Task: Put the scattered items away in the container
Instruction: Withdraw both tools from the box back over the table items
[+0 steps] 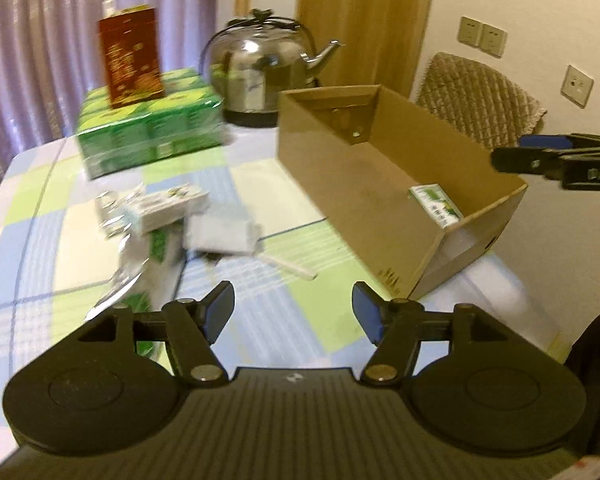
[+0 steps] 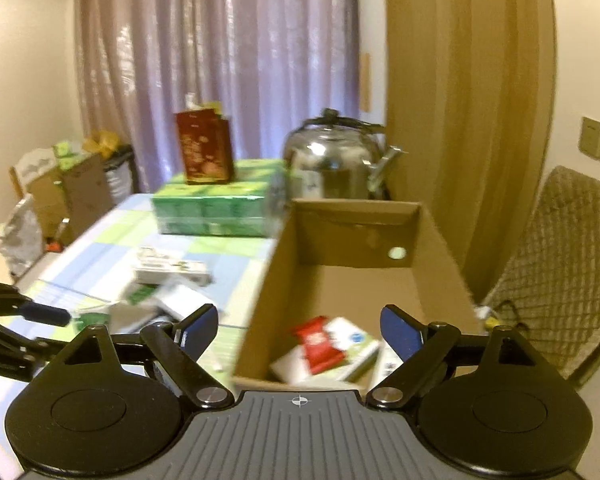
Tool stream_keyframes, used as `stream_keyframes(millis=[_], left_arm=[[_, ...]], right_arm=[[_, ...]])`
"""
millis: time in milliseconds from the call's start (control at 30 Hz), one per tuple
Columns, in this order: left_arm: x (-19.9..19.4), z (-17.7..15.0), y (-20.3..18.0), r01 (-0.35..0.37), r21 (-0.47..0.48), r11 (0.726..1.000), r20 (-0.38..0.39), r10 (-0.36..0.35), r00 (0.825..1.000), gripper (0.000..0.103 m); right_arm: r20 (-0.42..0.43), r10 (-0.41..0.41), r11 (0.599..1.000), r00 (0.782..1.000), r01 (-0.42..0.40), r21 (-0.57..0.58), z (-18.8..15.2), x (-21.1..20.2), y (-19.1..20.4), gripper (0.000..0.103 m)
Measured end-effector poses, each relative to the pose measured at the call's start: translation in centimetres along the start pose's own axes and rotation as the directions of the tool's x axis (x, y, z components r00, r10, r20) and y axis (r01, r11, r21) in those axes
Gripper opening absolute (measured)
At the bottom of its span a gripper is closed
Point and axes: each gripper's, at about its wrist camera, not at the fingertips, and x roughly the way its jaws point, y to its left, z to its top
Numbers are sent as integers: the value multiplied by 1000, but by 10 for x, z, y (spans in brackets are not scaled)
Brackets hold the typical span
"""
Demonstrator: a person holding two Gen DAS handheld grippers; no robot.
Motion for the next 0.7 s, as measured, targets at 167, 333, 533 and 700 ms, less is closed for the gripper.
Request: stream_keyframes(millis=[167,333,533,700], left_arm=[[-18,-23,23,-61,-31,998,-11,61,998,73],[-30,-39,44,-107,-52,993,-23,106,994,79],[-34,-44,60,-119,-43,992,-49,116,992,89],[-31,-44,72,-121,-14,993,-69,120,990,96]], right_arm=[[-26,84,996,996,-84,-8,-13,-3,36,89],[-87,145,989,986,-147,-21,-32,9,67,90],[-151,182,979,972,-193,-66,-46,21,91,91],[-171,182,976,968,-200,-90,-52,27,99,92]])
